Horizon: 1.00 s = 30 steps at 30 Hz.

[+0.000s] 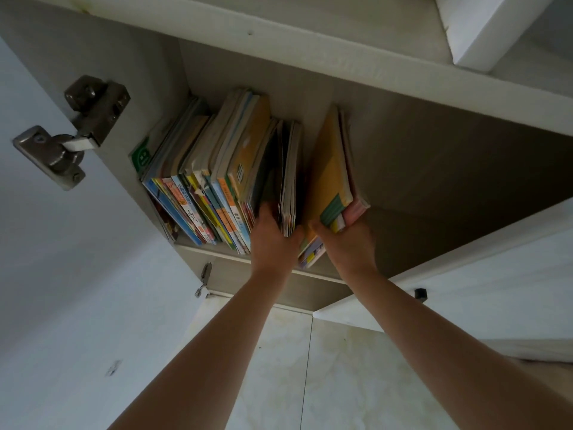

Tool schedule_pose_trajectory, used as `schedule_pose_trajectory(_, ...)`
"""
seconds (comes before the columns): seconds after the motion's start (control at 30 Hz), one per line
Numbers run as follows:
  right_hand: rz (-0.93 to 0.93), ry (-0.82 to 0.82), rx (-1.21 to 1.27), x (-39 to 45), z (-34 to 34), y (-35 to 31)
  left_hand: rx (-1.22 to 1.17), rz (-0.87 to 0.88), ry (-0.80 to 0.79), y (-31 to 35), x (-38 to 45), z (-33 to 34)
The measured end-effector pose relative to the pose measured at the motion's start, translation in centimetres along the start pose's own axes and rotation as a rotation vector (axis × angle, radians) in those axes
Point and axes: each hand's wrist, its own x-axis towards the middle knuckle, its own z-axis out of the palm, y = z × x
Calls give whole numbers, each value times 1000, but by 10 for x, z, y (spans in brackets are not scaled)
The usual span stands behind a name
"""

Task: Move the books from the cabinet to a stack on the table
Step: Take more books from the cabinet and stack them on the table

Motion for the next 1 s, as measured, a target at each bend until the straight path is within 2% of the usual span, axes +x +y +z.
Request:
schedule_pose_trajectory(0.13, 30, 20, 61, 2, 9, 7, -33, -30, -39, -17, 1, 19)
schedule_pose_trajectory(0.3, 39, 52, 148, -1, 23, 9, -72, -31, 111, -29, -3, 31)
schedule_pose_trajectory(0.4, -6, 67, 131, 0, 29, 9, -29, 21, 118, -35, -5, 34)
schedule_pose_trajectory(0.53, -112, 24, 52, 3, 34, 7, -26, 13, 109, -40, -3, 30)
schedule_pose_trajectory(0.7, -120, 2, -7, 6, 26, -2, 64, -2, 52, -42, -6, 20)
schedule_pose_trajectory(0.87, -202, -26, -225, -3, 1, -8, 159, -1, 21, -30, -14, 2)
schedule_pose_trajectory(1.0, -188, -62, -202, -15, -12, -10, 309, -35, 47, -16, -22, -9)
